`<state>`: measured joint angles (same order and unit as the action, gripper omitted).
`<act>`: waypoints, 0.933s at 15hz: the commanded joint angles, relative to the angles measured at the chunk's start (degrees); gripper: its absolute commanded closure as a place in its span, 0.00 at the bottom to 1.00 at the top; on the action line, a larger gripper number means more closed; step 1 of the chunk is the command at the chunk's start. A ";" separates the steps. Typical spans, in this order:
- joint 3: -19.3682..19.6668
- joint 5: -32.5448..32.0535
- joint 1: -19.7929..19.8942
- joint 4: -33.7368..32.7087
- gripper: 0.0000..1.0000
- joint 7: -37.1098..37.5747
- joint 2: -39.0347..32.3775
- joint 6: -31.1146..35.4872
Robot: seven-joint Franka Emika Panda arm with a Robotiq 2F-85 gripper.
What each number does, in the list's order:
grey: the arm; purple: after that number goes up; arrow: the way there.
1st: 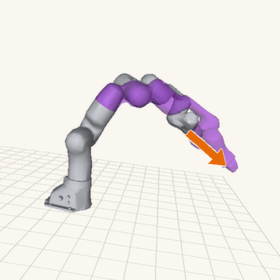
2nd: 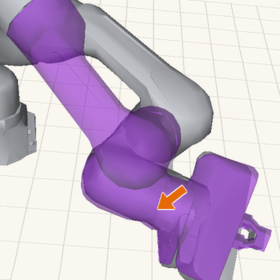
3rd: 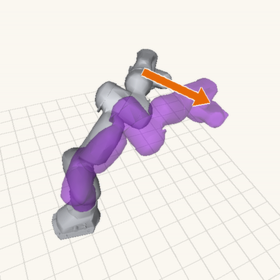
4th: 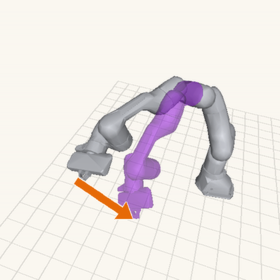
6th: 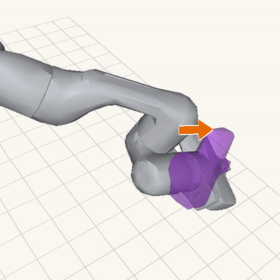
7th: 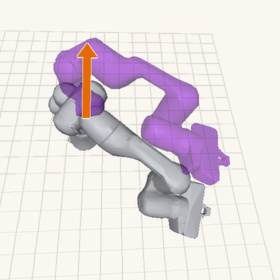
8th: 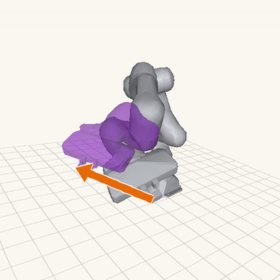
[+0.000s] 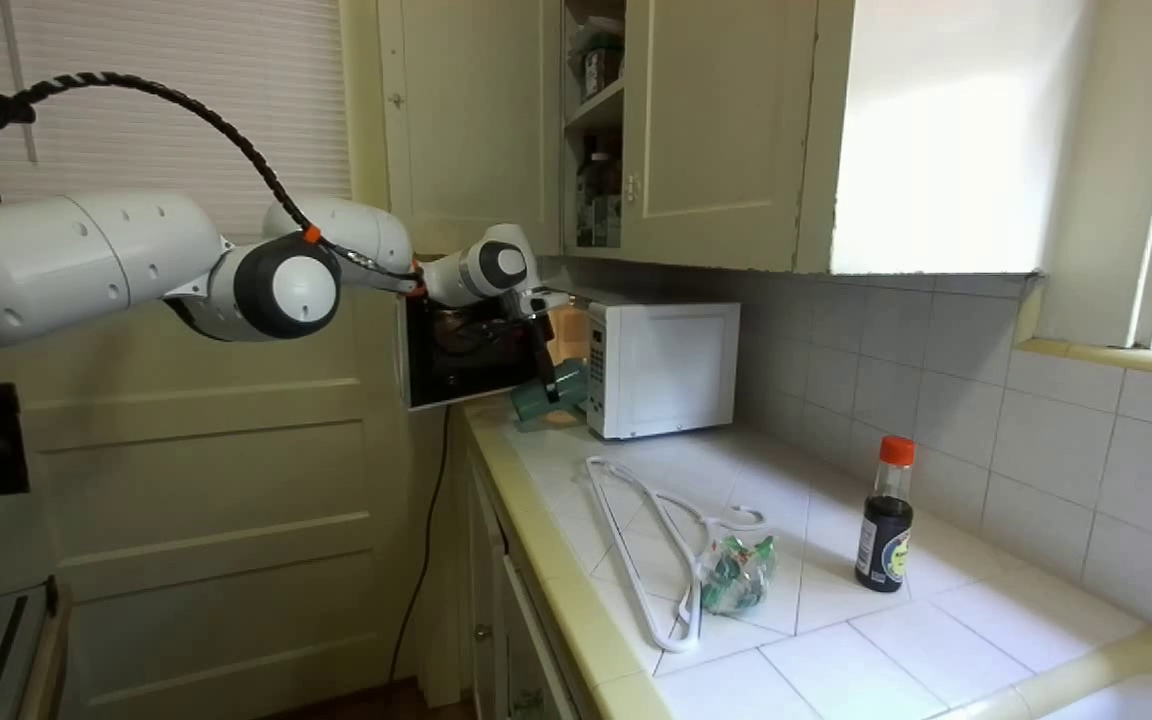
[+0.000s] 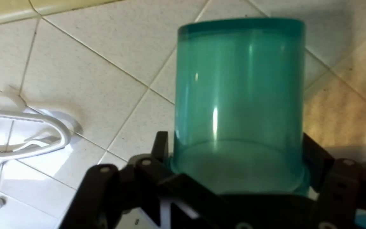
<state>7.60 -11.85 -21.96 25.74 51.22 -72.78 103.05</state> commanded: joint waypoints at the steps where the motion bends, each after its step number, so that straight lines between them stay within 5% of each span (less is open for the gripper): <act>1: 2.43 -2.66 -1.03 0.01 0.29 -0.41 -0.21 9.47; 7: 4.31 -5.34 -3.26 0.06 0.29 -3.16 -0.06 23.38; 12: 2.13 -2.76 -3.67 -0.02 0.29 -4.55 0.59 21.73; 14: 6.00 -6.49 -5.32 0.00 0.29 -3.22 0.12 20.07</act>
<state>10.37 -15.97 -25.67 25.74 47.72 -72.54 125.59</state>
